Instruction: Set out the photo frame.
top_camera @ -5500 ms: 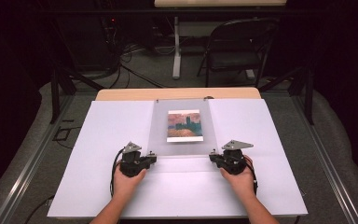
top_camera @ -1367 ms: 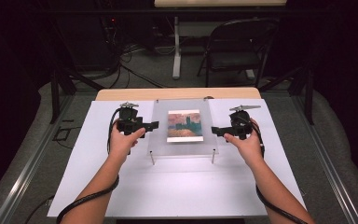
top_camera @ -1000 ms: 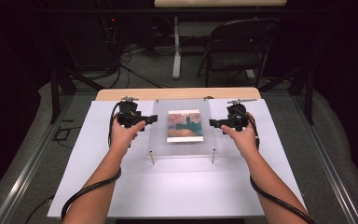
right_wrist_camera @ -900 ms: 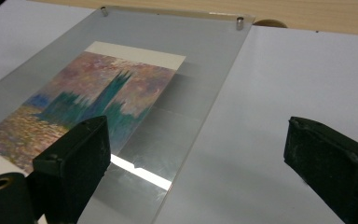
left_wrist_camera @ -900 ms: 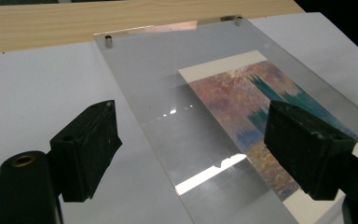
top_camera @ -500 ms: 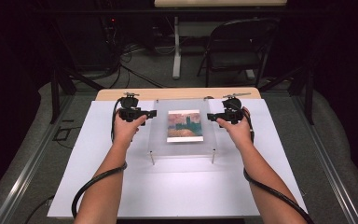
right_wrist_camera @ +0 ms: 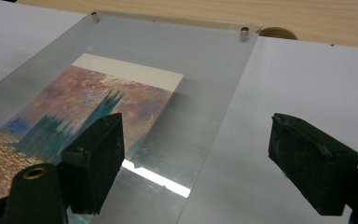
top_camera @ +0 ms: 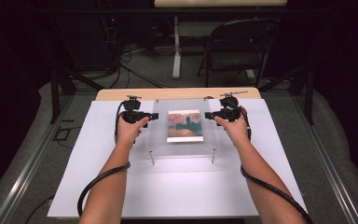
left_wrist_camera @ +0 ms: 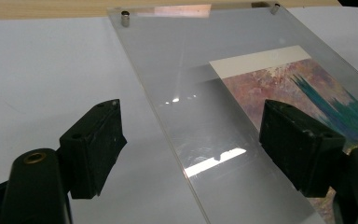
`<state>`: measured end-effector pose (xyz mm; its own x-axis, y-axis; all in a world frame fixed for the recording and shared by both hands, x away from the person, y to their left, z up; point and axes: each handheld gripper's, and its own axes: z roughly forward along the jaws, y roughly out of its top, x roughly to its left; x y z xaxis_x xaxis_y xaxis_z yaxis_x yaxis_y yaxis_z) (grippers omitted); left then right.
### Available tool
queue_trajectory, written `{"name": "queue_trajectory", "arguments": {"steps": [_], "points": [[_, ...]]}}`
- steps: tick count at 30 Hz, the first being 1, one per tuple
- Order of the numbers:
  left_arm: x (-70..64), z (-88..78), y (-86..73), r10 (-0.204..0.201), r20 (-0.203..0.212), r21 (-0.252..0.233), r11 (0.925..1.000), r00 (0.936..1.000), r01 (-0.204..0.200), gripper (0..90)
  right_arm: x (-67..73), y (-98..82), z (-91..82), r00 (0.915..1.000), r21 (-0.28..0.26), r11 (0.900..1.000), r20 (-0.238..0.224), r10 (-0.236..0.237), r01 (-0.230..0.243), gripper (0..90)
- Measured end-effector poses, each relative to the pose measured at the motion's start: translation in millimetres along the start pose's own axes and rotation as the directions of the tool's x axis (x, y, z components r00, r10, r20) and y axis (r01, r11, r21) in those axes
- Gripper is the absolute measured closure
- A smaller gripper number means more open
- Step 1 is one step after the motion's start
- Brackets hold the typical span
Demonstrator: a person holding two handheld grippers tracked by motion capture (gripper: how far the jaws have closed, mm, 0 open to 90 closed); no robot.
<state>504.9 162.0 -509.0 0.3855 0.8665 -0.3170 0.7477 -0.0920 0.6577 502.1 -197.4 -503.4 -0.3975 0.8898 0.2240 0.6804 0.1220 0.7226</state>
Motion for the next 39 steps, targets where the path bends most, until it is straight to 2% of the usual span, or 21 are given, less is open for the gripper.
{"name": "queue_trajectory", "arguments": {"steps": [2,7,12,18,25,27,34,39], "points": [[0.1,3.9,-0.3,-0.002,0.004,0.023,0.9997,1.0,0.002,21.5,2.6,0.4,2.6,1.0,0.009,1.0,-0.002,-0.008,0.008,19.8],[-1.3,10.2,-1.4,0.005,0.005,0.037,0.9993,1.0,-0.005,21.5,3.2,-1.8,9.4,1.0,0.021,1.0,-0.003,-0.004,0.004,20.8],[-0.1,16.1,-3.7,-0.012,0.025,0.045,0.999,0.9996,0.01,21.5,-1.8,-6.0,15.1,0.9993,0.052,0.998,-0.012,0.036,-0.036,19.8],[-0.1,21.9,-5.1,-0.028,0.043,0.061,0.9978,0.9987,0.025,21.4,-5.7,-9.2,18.4,0.9962,0.062,0.995,-0.041,0.077,-0.074,19.2],[-4.7,27.7,-7.4,-0.02,0.048,0.085,0.9962,0.9986,0.016,21.4,-2.6,-12.1,22.8,0.994,0.095,0.993,-0.071,0.083,-0.076,18.9],[-6.1,28.4,-7.2,-0.021,0.061,0.085,0.9962,0.9979,0.016,21.4,-1.1,-12.7,23.6,0.9933,0.105,0.991,-0.077,0.087,-0.078,18.9],[-8.1,28.7,-7.2,-0.015,0.056,0.1,0.995,0.9983,0.01,21.2,4.6,-13.2,28.4,0.9904,0.135,0.988,-0.11,0.084,-0.069,19.1],[-6.6,29.6,-9.6,-0.025,0.063,0.107,0.9941,0.9977,0.018,21.1,8.3,-13.8,31.9,0.9923,0.148,0.987,-0.101,0.071,-0.056,15.0]]}}
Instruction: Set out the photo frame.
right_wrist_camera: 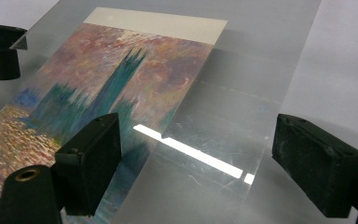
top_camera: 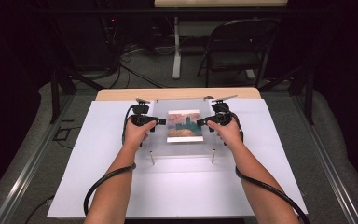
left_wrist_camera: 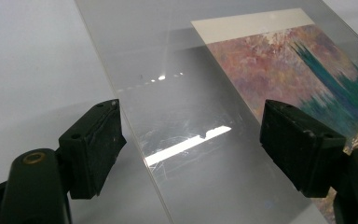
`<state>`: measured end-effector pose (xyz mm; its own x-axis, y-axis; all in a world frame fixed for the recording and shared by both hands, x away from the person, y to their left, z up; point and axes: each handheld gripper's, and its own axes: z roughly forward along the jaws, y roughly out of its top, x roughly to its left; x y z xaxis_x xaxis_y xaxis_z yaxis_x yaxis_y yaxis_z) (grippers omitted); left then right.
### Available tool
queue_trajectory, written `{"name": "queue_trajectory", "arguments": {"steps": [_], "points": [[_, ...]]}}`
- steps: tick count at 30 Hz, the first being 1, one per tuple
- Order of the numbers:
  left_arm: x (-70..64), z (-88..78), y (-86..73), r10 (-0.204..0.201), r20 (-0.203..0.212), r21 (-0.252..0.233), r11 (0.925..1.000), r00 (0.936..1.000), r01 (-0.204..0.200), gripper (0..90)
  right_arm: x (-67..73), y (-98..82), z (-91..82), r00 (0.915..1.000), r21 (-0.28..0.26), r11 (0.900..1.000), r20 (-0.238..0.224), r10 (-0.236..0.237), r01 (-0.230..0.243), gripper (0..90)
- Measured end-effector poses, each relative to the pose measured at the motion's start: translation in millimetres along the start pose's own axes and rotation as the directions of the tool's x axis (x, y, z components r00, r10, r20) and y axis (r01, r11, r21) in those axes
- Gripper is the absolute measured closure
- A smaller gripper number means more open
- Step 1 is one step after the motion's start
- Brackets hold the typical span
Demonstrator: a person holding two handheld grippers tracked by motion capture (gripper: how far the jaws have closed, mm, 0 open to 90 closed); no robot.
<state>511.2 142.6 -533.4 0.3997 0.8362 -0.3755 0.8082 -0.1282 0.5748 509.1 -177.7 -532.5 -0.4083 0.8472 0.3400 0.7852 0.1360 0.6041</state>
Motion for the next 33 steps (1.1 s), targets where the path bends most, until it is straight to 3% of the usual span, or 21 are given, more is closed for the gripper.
{"name": "queue_trajectory", "arguments": {"steps": [4,10,19,33], "points": [[3.7,0.3,-2.2,-0.025,0.029,-0.004,0.9997,0.9993,0.026,20.6,-2.6,-0.5,1.2,0.999,0.017,1.0,-0.036,0.027,-0.027,15.4],[4.5,1.9,-2.6,-0.039,0.05,0.006,0.9992,0.998,0.039,20.2,-2.4,-0.2,2.0,0.9989,0.014,1.0,-0.037,0.028,-0.027,15.1],[2.7,1.9,-0.8,-0.042,0.037,0.02,0.9989,0.9984,0.042,20.2,-4.6,-1.6,3.3,0.997,0.016,0.999,-0.06,0.049,-0.048,15.8],[0.2,2.1,1.5,-0.054,0.018,0.028,0.9982,0.9984,0.054,20.2,-0.8,-0.1,2.3,0.9986,0.018,0.999,-0.035,0.038,-0.038,15.1]]}}
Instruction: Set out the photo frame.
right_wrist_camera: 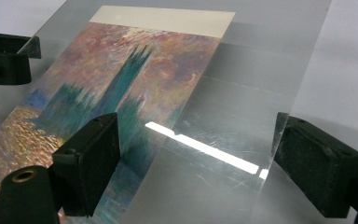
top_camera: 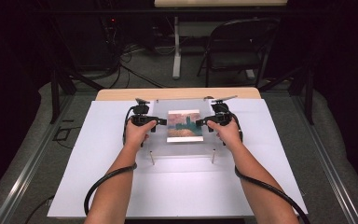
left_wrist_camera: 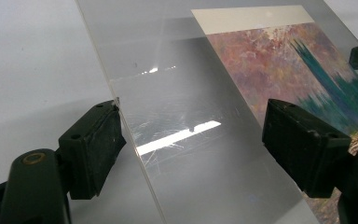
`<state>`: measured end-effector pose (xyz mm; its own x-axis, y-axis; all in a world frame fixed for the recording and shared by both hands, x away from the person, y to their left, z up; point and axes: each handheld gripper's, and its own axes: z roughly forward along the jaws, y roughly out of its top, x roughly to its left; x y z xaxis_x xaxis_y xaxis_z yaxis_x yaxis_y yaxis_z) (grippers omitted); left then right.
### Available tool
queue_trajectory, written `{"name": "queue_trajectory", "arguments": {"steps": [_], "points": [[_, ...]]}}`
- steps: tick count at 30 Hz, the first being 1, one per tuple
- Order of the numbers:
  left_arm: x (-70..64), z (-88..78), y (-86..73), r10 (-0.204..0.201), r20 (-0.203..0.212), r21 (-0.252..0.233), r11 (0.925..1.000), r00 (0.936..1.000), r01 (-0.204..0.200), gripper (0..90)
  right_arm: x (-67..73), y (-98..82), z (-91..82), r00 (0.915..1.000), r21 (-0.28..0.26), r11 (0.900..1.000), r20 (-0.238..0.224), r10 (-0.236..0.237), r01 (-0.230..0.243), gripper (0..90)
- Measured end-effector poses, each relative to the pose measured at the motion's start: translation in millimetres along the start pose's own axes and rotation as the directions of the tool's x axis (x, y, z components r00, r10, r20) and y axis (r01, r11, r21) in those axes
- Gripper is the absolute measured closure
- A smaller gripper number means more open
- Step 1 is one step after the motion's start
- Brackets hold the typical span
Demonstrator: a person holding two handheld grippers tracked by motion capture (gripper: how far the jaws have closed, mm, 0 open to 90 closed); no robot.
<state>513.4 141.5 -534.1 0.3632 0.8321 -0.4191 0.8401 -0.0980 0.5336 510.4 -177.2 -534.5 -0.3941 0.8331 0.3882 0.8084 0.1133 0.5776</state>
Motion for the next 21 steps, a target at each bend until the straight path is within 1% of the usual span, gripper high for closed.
{"name": "queue_trajectory", "arguments": {"steps": [4,5,7,11,15,21], "points": [[-1.7,0.5,-0.1,-0.009,-0.011,-0.005,0.9999,0.9999,0.009,20.1,1.6,0.9,0.7,0.9999,-0.001,1.0,0.011,-0.001,0.001,14.3],[-2.2,0.6,-0.1,-0.011,-0.014,-0.006,0.9999,0.9998,0.011,20.1,2.8,1.3,0.4,0.9998,0.009,1.0,0.017,0.004,-0.004,13.9],[-2.2,0.5,0.0,-0.011,-0.015,-0.005,0.9999,0.9998,0.011,20.1,3.6,1.6,1.0,0.9998,0.007,1.0,0.021,0.003,-0.003,13.6],[-4.1,0.8,0.1,-0.023,-0.024,-0.008,0.9997,0.9994,0.023,20.1,3.9,1.8,0.9,0.9997,0.009,1.0,0.023,0.003,-0.003,13.6],[-6.1,1.0,0.9,-0.03,-0.038,-0.007,0.9995,0.9988,0.03,20.1,5.8,2.5,1.4,0.9992,0.012,1.0,0.037,0.013,-0.013,13.1],[-6.4,1.0,0.8,-0.032,-0.042,-0.009,0.9995,0.9986,0.031,20.2,7.2,3.1,1.6,0.9989,0.018,1.0,0.045,0.015,-0.016,12.9]]}}
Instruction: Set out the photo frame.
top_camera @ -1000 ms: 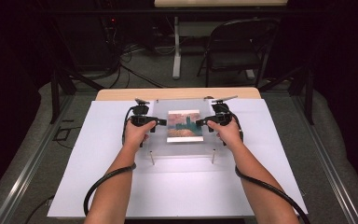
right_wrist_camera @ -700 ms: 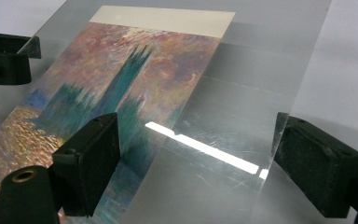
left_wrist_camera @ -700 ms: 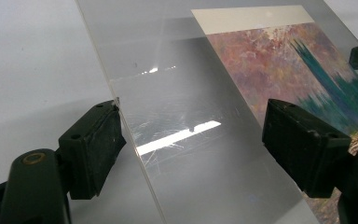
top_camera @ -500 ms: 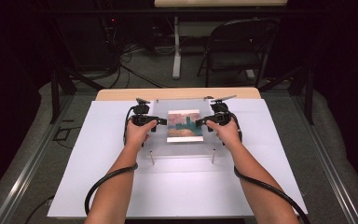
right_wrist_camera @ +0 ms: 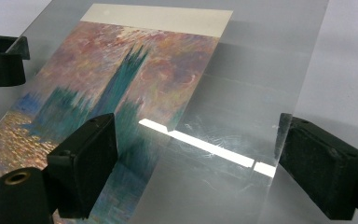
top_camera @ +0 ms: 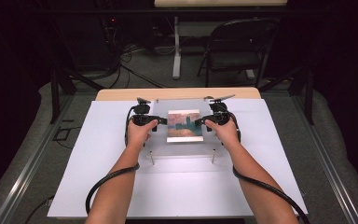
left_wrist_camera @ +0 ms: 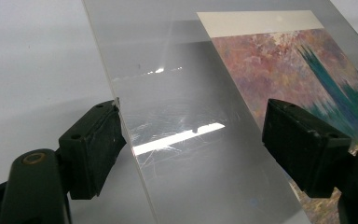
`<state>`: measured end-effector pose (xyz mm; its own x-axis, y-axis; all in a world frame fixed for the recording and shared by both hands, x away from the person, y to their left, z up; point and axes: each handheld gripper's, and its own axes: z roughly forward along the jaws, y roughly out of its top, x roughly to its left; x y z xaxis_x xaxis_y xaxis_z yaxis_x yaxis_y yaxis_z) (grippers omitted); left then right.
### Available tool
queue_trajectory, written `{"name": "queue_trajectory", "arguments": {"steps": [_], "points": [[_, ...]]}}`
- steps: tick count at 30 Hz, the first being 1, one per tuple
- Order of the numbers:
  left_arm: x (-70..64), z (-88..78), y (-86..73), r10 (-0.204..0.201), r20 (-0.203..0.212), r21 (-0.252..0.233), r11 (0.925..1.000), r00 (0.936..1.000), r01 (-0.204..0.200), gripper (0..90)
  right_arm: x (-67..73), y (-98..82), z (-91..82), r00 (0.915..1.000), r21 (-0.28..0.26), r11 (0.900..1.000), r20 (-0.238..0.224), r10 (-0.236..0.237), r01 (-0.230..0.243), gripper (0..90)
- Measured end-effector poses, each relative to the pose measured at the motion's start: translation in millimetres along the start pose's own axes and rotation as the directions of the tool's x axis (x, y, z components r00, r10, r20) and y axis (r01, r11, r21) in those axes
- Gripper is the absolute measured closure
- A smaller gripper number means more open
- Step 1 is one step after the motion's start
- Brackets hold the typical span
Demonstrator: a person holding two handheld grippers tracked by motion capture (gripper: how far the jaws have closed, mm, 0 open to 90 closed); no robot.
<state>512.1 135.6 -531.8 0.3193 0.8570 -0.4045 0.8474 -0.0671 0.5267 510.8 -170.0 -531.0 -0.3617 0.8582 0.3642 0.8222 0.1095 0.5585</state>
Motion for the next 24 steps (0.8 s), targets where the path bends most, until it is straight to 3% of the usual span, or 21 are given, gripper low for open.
{"name": "queue_trajectory", "arguments": {"steps": [12,24], "points": [[0.1,-1.2,0.5,0.01,0.003,0.002,1.0,0.9999,-0.01,20.5,0.2,-0.5,-0.3,1.0,-0.006,1.0,0.002,-0.001,0.001,12.8],[-2.4,-7.6,-0.6,0.032,0.002,-0.033,0.9989,0.9995,-0.032,21.3,4.4,0.7,-5.1,0.9996,-0.026,0.999,0.01,-0.027,0.028,12.9]]}}
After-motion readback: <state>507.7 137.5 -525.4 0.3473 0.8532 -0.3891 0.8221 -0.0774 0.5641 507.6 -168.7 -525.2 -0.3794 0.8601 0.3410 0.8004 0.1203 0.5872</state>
